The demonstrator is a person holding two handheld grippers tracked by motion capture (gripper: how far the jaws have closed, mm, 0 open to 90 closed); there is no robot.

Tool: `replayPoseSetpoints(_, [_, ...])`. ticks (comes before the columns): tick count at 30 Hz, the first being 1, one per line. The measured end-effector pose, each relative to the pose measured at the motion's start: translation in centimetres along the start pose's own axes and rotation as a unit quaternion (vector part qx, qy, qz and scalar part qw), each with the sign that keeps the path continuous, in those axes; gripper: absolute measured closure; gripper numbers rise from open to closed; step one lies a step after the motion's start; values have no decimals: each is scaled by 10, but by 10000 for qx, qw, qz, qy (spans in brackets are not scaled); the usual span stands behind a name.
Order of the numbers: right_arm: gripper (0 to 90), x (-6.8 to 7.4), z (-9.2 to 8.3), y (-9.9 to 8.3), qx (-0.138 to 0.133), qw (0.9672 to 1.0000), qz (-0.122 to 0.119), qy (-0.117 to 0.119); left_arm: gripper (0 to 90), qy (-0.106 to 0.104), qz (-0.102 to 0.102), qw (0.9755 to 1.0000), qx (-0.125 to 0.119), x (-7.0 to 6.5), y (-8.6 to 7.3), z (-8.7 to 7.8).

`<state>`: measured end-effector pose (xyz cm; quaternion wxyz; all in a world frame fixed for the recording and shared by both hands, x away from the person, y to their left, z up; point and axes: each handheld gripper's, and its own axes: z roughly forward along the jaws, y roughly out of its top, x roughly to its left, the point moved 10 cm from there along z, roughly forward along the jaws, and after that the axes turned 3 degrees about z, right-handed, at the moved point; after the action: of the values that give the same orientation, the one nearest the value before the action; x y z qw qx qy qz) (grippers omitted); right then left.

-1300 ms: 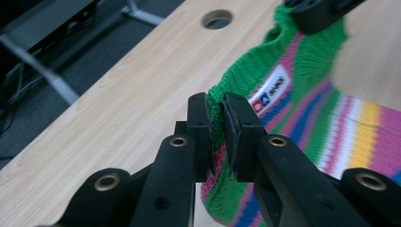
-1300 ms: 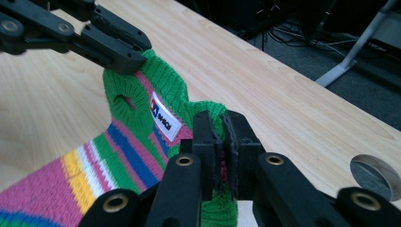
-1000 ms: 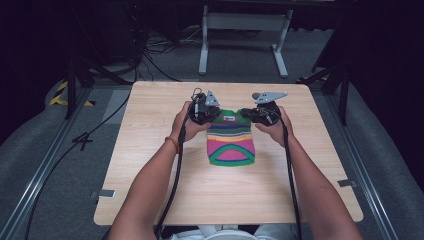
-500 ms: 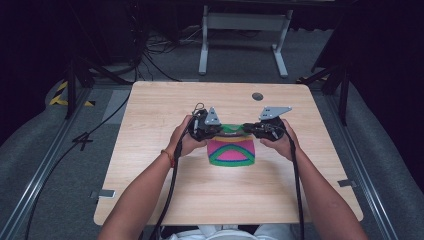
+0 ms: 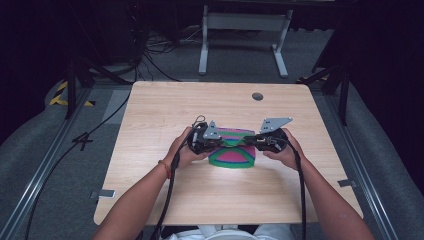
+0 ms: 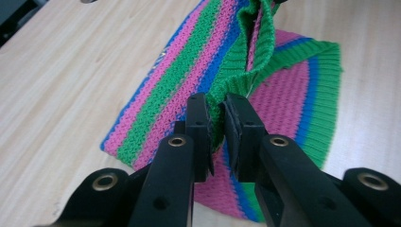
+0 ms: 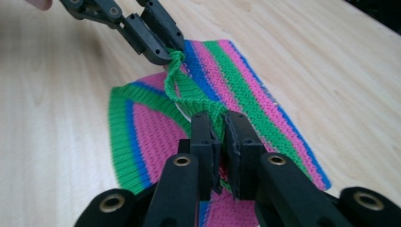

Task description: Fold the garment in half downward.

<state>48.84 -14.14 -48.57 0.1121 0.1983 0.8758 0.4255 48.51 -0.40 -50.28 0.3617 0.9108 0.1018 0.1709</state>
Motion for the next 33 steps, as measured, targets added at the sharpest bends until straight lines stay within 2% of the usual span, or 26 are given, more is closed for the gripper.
replayPoseSetpoints(4, [824, 9, -1, -7, 147, 9999, -84, 26, 807, -193, -16, 9998, -8, -10, -4, 0])
replayPoseSetpoints(6, [823, 13, 0, -11, 220, 9997, -125, 45, 806, -240, 93, 9996, 84, -14, -8, 0])
replayPoseSetpoints(10, [822, 19, 2, -24, 407, 9989, -216, 62, 809, -385, 101, 9991, 167, -23, -15, 1])
replayPoseSetpoints(18, [817, 29, -1, -33, 506, 9984, -203, 162, 838, -578, 223, 9976, 299, -35, -22, 5])
replayPoseSetpoints(22, [808, 35, -2, -38, 570, 9978, -259, 232, 856, -689, 202, 9966, 400, -41, -26, 8])
replayPoseSetpoints(23, [802, 37, -2, -39, 596, 9976, -263, 221, 861, -727, 267, 9961, 433, -42, -27, 9])
replayPoseSetpoints(27, [786, 46, -3, -45, 690, 9966, -285, 352, 867, -822, 304, 9947, 543, -47, -32, 14])
replayPoseSetpoints(28, [772, 48, -3, -47, 717, 9963, -303, 377, 867, -851, 201, 9948, 532, -48, -33, 13])
replayPoseSetpoints(30, [754, 52, -2, -51, 803, 9954, -366, 386, 867, -855, 207, 9948, 508, -47, -33, 14])
replayPoseSetpoints(33, [742, 55, 2, -57, 885, 9949, -299, 380, 868, -900, 111, 9947, 495, -48, -33, 13])
